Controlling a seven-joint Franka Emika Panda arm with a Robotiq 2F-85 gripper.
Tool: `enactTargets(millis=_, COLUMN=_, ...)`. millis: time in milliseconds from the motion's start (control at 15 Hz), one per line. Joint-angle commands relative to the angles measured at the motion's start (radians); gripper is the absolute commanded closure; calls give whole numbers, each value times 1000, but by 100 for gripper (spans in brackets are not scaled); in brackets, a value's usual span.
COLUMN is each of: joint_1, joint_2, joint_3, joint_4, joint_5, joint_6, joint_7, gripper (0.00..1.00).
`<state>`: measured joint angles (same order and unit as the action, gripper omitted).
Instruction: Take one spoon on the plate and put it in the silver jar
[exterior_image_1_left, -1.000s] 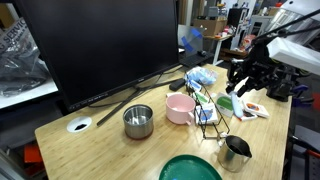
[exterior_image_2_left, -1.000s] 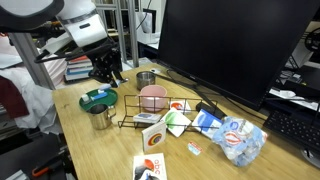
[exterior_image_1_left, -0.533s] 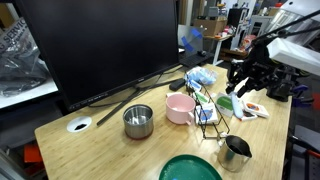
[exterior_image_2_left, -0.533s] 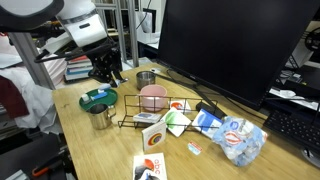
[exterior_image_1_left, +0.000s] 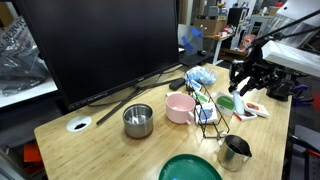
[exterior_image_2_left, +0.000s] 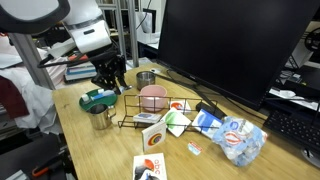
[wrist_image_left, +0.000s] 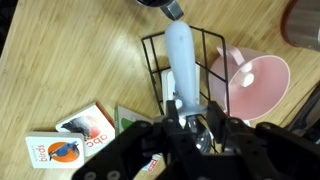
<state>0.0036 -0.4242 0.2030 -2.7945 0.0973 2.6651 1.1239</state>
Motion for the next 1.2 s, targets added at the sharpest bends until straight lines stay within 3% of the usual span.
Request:
enactTargets(millis=0, joint_1=-11, joint_2=37, joint_3=47, joint_4=0, joint_5=-23, joint_6=-16, joint_7=41, gripper=90)
enactTargets(millis=467, joint_1=7, joint_2=139, joint_3=111, joint_4=0, joint_5=-69, joint_6=88, joint_7=125, gripper=90)
enactTargets(millis=1133, joint_1=-77, joint_2=190, joint_3=212, joint_4=2, joint_5=-444, joint_6=130, joint_7=481, gripper=90)
